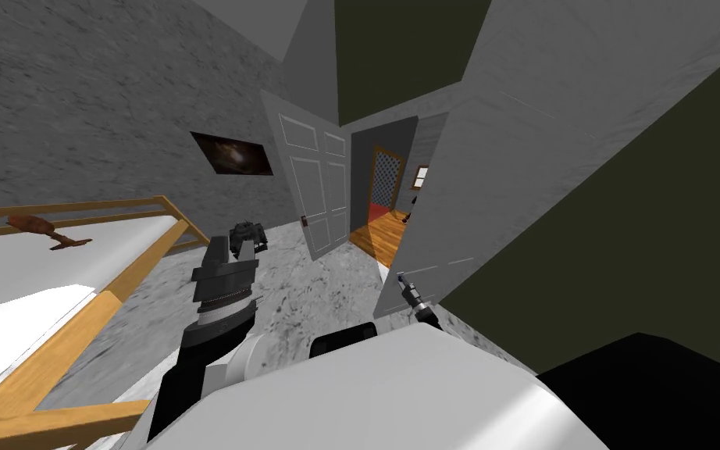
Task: Pull the door open
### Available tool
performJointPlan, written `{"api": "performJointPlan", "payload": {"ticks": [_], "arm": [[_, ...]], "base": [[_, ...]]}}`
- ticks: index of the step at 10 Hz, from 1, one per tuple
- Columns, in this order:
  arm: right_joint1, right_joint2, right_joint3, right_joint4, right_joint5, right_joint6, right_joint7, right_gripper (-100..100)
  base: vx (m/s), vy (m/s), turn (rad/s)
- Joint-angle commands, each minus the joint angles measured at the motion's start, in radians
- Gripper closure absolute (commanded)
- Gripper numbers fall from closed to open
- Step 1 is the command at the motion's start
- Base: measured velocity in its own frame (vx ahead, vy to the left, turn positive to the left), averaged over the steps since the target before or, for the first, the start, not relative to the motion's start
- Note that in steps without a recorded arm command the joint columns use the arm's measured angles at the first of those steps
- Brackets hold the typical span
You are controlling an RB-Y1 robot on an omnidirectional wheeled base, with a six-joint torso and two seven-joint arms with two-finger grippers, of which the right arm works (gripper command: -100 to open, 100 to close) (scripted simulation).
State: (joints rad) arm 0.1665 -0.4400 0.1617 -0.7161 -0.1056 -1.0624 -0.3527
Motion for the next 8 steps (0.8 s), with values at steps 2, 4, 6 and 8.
{"api": "performJointPlan", "payload": {"ticks": [2, 4, 6, 8], "arm": [[-0.018, 0.015, -0.007, -0.021, -0.013, 0.047, 0.022, 100], [-0.029, 0.024, -0.011, -0.027, -0.02, 0.069, 0.033, 100], [-0.042, 0.033, -0.015, -0.035, -0.028, 0.094, 0.046, 100], [-0.052, 0.041, -0.018, -0.041, -0.034, 0.114, 0.056, 100]], "base": [[-0.208, -0.073, 0.181], [-0.188, -0.081, 0.174], [-0.182, -0.056, 0.134], [-0.207, -0.089, 0.13]]}}
